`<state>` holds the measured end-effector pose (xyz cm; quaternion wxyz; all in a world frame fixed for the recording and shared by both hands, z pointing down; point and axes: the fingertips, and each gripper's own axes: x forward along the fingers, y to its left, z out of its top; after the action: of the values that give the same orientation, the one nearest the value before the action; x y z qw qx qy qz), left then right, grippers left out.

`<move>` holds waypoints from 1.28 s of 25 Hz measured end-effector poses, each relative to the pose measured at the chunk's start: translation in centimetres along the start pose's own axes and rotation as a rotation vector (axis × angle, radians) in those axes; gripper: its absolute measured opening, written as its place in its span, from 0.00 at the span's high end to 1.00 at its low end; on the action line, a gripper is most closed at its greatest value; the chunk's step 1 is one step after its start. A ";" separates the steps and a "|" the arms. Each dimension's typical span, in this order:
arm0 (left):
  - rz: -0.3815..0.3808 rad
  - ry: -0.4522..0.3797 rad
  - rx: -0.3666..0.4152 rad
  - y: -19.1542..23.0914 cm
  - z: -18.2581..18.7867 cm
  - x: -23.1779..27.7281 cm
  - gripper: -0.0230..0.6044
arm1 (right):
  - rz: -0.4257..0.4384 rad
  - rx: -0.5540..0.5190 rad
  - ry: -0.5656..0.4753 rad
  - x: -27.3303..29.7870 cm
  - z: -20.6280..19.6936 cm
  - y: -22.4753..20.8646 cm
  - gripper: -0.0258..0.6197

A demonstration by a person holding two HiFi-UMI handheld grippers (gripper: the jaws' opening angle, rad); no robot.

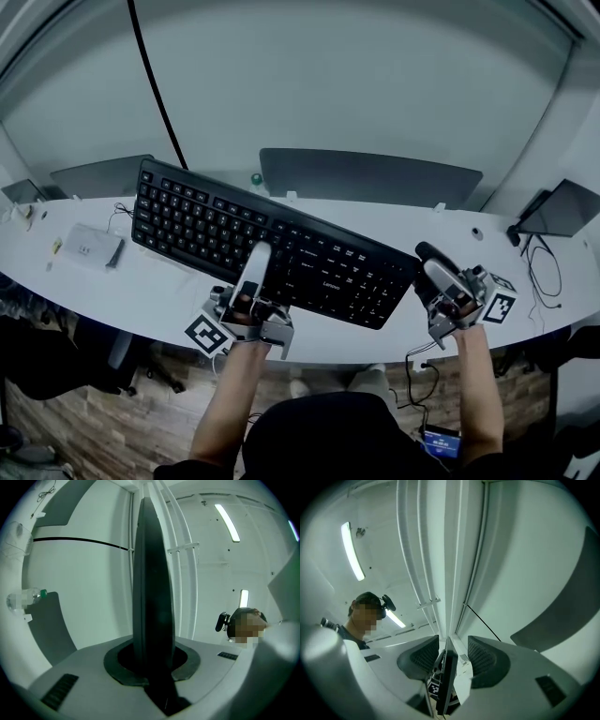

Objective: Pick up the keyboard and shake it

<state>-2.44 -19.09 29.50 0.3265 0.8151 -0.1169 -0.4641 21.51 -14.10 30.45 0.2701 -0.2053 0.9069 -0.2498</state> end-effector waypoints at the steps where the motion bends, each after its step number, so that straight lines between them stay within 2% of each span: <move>1: 0.002 -0.002 0.002 0.0 0.0 0.0 0.82 | -0.002 -0.030 0.021 0.3 0.6 0.1 0.68; 5: 0.005 0.003 0.015 0.0 -0.1 0.0 0.82 | 0.001 -0.124 0.133 2.2 1.7 0.6 0.67; 8: 0.007 0.014 0.025 0.0 -0.1 0.1 0.82 | 0.012 -0.200 0.253 4.3 1.6 1.1 0.66; 12: 0.006 0.027 0.033 0.0 -0.1 0.1 0.82 | 0.033 -0.296 0.431 7.2 0.2 1.8 0.66; 17: 0.002 0.043 0.025 0.2 -0.2 0.2 0.82 | 0.066 -0.372 0.605 10.2 -1.8 2.3 0.65; 23: 0.006 0.054 0.018 0.3 -0.2 0.2 0.82 | 0.083 -0.366 0.753 12.9 -3.8 2.3 0.65; 29: -0.014 0.089 0.039 0.5 -0.3 0.7 0.82 | 0.106 -0.283 0.884 14.3 -6.3 1.3 0.65; 32: -0.011 0.114 0.050 -0.2 -1.2 0.0 0.82 | 0.127 -0.262 0.938 13.6 -8.3 2.0 0.65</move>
<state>-1.51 -18.42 29.81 0.3096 0.8488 -0.1050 -0.4155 5.59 -16.57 30.11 -0.1807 -0.0473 0.9653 -0.1822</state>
